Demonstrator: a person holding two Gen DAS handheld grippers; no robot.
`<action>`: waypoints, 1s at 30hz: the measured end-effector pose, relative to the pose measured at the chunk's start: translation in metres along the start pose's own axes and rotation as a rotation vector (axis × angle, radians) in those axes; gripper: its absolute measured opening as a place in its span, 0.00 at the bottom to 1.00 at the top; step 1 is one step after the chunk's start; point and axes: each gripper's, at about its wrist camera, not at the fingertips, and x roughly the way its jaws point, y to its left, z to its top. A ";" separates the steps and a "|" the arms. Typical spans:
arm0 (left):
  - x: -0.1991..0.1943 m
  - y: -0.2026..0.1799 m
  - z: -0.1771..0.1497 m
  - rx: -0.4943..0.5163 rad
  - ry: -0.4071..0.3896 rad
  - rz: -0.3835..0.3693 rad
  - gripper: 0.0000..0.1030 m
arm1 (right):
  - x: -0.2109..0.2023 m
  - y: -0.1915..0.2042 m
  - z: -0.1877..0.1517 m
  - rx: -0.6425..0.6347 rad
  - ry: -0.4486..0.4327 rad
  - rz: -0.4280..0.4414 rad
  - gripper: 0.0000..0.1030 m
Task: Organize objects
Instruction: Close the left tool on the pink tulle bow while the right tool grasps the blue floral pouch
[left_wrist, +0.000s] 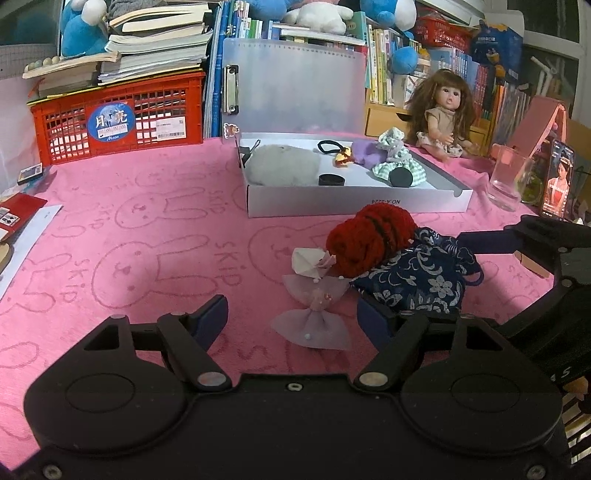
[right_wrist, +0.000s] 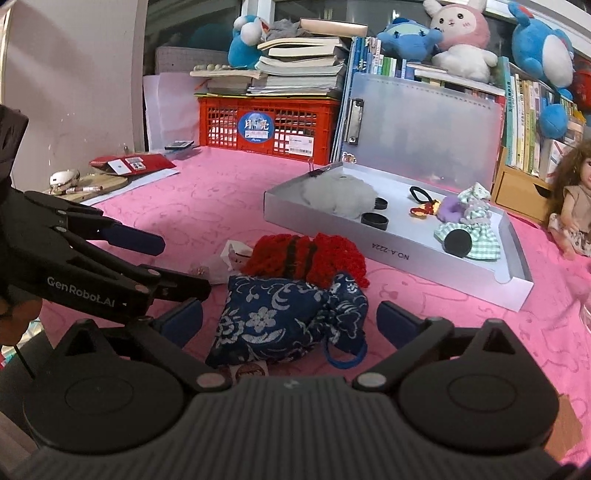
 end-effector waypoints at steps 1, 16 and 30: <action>0.001 0.000 -0.001 -0.001 0.002 0.000 0.70 | 0.001 0.001 0.000 -0.005 0.001 -0.002 1.00; 0.005 0.003 -0.002 -0.007 -0.008 -0.008 0.42 | 0.010 0.004 0.001 -0.020 0.022 0.002 1.00; 0.002 0.001 0.000 -0.013 -0.021 -0.016 0.25 | 0.003 0.006 0.000 -0.027 0.005 0.035 0.92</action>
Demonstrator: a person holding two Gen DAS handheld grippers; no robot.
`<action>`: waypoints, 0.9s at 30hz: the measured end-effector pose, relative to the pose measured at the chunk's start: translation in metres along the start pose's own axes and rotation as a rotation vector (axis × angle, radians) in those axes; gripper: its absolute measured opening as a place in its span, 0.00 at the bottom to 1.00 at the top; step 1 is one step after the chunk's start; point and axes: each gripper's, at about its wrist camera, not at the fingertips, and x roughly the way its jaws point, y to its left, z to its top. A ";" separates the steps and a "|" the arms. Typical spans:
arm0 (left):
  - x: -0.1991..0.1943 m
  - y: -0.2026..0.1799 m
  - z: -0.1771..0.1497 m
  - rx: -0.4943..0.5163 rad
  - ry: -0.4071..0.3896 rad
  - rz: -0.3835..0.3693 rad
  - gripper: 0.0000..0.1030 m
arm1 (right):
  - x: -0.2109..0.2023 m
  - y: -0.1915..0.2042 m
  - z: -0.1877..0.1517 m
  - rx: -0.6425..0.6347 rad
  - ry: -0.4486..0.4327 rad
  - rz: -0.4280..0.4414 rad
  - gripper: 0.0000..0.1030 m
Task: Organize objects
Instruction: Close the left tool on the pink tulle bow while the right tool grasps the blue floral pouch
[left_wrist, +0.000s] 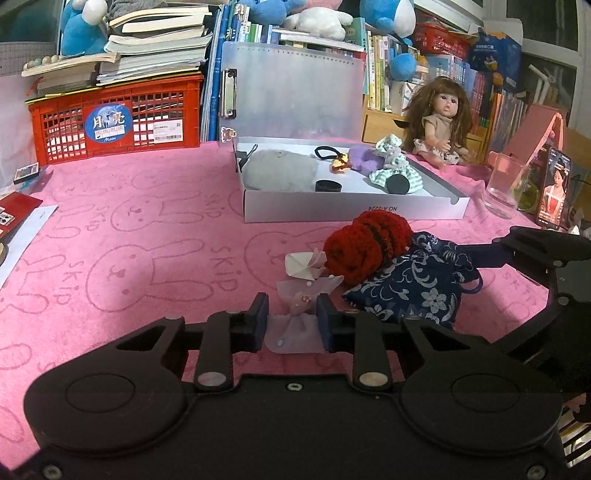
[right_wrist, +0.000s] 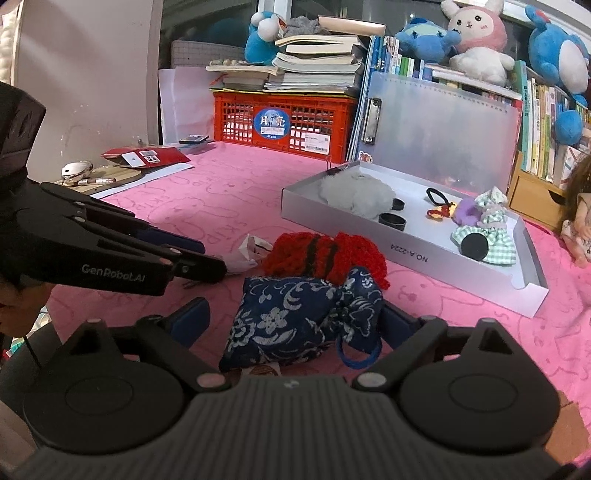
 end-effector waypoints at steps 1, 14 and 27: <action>0.000 0.000 0.000 0.000 -0.001 0.000 0.25 | 0.000 0.000 0.000 0.004 -0.001 -0.003 0.90; 0.004 0.000 0.003 -0.010 0.001 -0.008 0.28 | 0.009 0.000 -0.006 0.005 0.044 -0.036 0.88; 0.014 -0.005 0.005 -0.014 0.015 -0.039 0.21 | 0.003 -0.003 -0.005 0.023 0.030 -0.023 0.74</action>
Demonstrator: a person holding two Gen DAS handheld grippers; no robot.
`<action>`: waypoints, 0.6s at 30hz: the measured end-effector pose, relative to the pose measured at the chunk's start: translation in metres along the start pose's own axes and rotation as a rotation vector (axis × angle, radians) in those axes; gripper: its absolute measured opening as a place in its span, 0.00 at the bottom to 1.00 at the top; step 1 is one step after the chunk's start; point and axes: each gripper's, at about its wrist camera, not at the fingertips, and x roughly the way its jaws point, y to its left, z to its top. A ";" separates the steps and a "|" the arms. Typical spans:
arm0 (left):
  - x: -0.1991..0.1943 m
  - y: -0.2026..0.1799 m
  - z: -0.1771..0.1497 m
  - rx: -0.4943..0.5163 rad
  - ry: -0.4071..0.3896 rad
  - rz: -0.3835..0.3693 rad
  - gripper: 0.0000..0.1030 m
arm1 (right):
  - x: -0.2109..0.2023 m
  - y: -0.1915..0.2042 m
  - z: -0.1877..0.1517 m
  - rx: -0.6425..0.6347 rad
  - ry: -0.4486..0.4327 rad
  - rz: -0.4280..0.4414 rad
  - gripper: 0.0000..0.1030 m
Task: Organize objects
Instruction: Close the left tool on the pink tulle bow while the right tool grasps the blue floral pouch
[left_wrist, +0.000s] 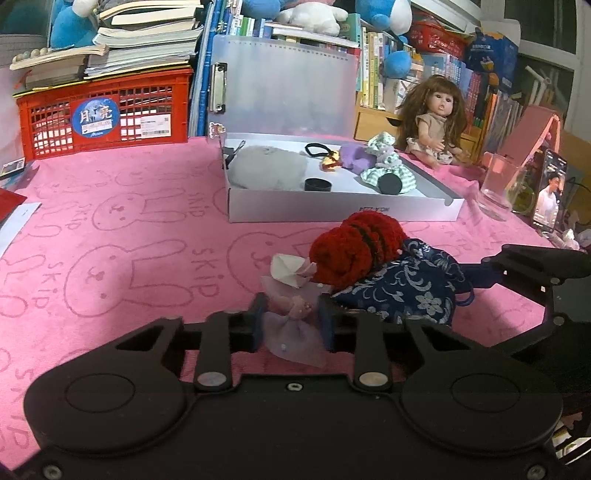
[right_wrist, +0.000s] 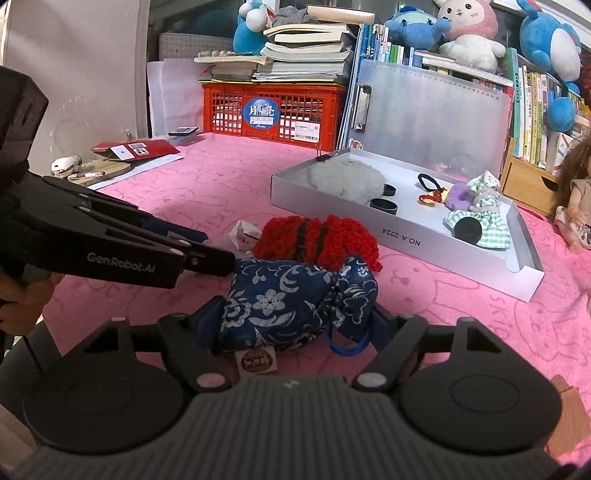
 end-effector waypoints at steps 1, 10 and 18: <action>0.000 -0.001 0.000 0.000 0.001 -0.003 0.20 | -0.001 0.000 0.000 0.004 -0.005 -0.001 0.72; -0.011 -0.007 0.004 0.022 -0.031 0.004 0.19 | -0.013 -0.012 0.004 0.086 -0.062 -0.054 0.62; -0.021 -0.015 0.017 0.028 -0.061 -0.009 0.19 | -0.022 -0.022 0.012 0.128 -0.113 -0.165 0.61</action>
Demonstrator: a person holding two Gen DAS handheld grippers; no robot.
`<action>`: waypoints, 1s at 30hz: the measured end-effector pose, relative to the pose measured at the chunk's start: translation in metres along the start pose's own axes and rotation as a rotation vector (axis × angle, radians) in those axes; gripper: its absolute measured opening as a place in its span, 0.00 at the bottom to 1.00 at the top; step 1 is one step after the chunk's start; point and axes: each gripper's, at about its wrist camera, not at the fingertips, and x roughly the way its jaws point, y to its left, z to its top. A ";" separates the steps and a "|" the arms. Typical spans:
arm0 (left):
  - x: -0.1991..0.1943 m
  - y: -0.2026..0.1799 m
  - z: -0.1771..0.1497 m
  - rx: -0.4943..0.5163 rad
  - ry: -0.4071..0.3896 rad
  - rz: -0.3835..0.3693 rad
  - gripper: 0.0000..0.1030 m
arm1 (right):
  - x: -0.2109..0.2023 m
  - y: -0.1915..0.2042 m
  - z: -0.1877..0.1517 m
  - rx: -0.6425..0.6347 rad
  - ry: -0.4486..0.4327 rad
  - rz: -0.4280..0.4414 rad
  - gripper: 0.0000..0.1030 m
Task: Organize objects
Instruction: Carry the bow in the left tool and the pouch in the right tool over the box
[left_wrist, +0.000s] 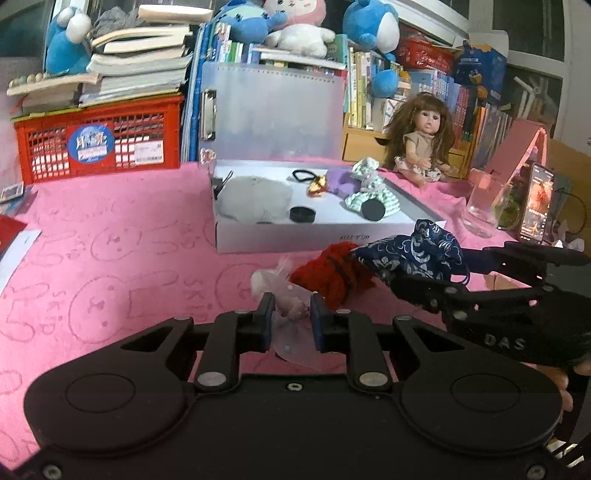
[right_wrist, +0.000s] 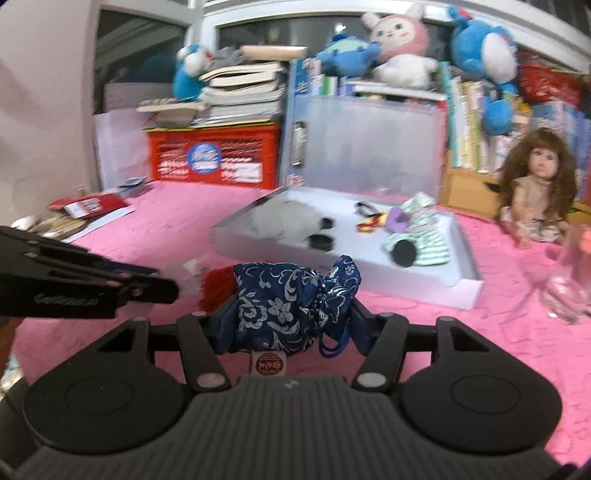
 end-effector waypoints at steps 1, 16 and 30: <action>-0.001 -0.002 0.002 0.003 -0.005 -0.001 0.19 | 0.000 -0.001 0.002 0.006 -0.001 -0.012 0.61; 0.027 -0.006 0.048 -0.023 -0.050 -0.037 0.19 | 0.019 -0.033 0.025 0.115 0.013 -0.134 0.60; 0.091 0.015 0.090 -0.095 -0.033 0.001 0.19 | 0.053 -0.092 0.050 0.273 0.041 -0.150 0.60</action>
